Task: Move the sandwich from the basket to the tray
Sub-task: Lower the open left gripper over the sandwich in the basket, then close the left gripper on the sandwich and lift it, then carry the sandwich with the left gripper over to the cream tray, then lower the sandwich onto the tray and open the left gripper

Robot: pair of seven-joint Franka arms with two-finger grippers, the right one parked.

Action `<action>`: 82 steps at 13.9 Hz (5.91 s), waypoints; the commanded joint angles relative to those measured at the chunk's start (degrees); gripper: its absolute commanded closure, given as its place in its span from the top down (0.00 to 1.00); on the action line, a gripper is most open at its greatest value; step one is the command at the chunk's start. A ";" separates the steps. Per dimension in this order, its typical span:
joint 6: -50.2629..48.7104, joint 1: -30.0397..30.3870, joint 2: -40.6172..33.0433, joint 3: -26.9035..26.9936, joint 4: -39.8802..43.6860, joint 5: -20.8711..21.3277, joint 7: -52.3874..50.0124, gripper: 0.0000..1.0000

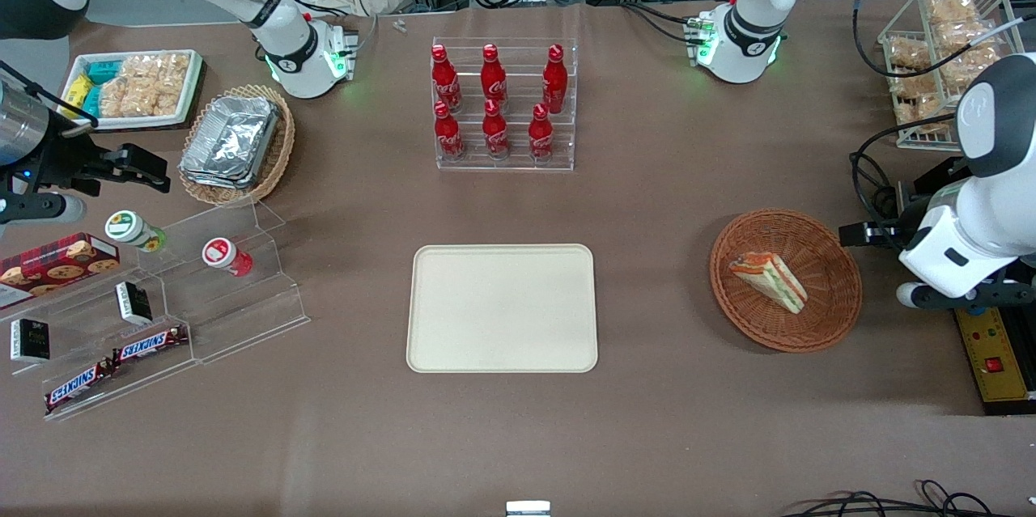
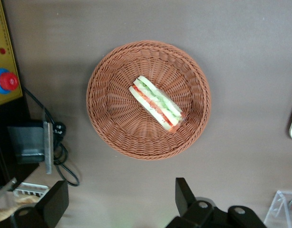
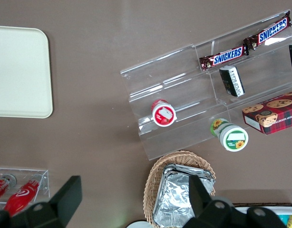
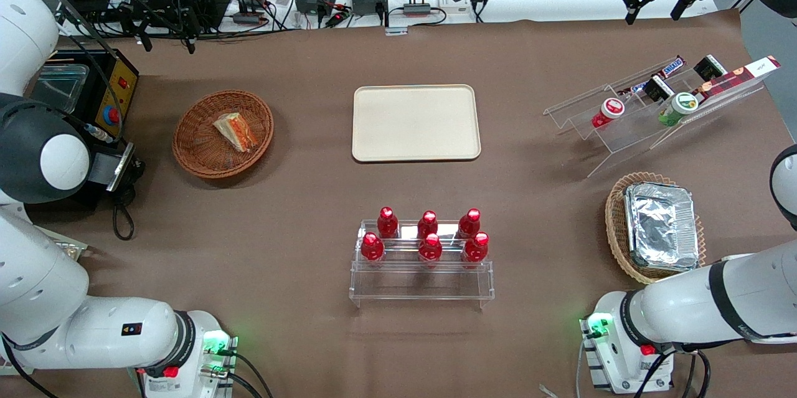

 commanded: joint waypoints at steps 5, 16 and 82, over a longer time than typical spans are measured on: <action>10.61 -0.20 -0.13 0.54 -12.49 -2.50 -11.00 0.99; 34.27 0.33 3.73 0.72 -27.89 -2.59 -40.99 0.99; 23.84 -21.91 22.22 -10.71 5.68 1.72 -25.80 0.99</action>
